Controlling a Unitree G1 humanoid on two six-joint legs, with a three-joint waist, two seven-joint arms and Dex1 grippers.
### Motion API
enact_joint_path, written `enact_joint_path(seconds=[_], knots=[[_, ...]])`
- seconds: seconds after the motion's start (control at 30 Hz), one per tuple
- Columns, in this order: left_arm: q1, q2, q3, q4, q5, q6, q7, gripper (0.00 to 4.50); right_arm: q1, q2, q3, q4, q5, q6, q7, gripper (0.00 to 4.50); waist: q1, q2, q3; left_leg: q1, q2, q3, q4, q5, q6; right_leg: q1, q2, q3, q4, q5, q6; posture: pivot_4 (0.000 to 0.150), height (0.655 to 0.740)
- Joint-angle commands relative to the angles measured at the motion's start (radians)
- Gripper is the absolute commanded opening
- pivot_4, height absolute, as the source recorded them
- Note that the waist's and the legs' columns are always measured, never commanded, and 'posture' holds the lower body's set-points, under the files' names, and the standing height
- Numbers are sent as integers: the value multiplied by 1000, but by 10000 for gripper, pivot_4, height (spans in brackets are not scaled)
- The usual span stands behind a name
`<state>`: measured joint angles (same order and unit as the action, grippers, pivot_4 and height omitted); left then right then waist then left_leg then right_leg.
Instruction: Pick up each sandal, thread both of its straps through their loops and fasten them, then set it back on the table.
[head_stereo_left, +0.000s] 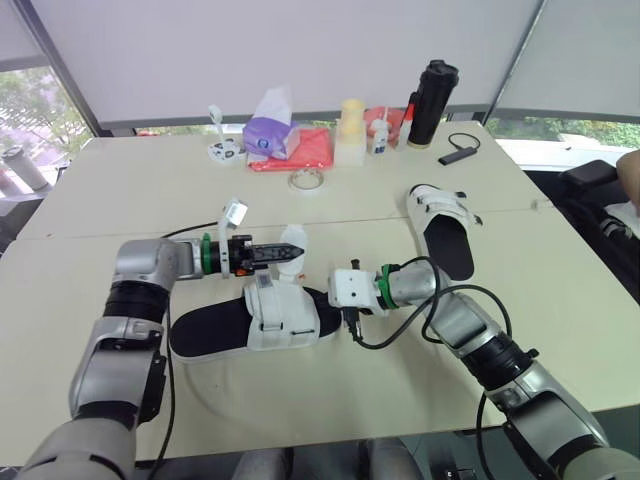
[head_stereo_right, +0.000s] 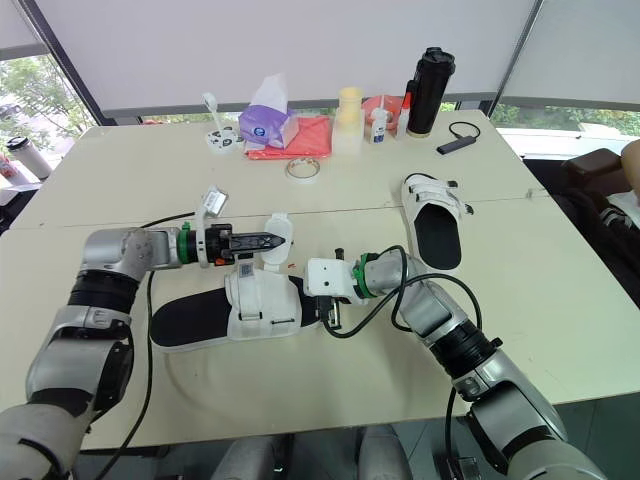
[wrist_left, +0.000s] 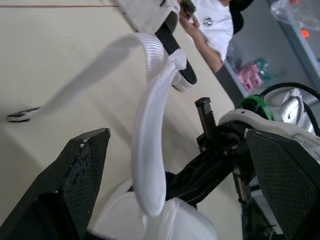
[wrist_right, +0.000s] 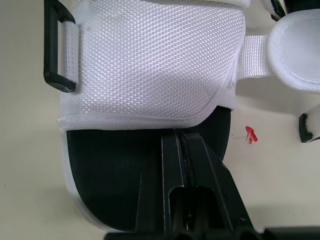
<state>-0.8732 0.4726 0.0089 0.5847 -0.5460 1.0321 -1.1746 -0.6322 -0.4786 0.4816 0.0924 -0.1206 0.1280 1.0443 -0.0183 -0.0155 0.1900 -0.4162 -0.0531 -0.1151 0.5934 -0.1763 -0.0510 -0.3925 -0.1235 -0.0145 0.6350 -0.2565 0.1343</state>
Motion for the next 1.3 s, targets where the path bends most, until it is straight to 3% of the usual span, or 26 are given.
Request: enact_joint_path(seconds=[0.03, 0.43, 1.3], knots=[[-91, -54, 31, 110, 9, -47, 30, 44799, 7, -11, 11, 35, -42, 17, -6, 0, 2, 0, 0, 0, 0, 0, 0, 0, 0, 0, 0, 0, 0, 0, 0, 1500, 7400], [-256, -133, 226, 406, -8, -164, 165, 44799, 13, -12, 7, 24, -46, 23, -9, 0, -1, -1, 1, 0, 0, 0, 0, 0, 0, 0, 0, 0, 0, -2, 4, 1500, 7400], [-290, -100, 259, 424, 33, -214, 135, 44799, 15, -4, 11, 27, -46, 25, -13, 0, -2, -1, 1, 0, 0, 0, 0, 0, 0, 0, 0, 0, 0, -2, 4, 1500, 7400]])
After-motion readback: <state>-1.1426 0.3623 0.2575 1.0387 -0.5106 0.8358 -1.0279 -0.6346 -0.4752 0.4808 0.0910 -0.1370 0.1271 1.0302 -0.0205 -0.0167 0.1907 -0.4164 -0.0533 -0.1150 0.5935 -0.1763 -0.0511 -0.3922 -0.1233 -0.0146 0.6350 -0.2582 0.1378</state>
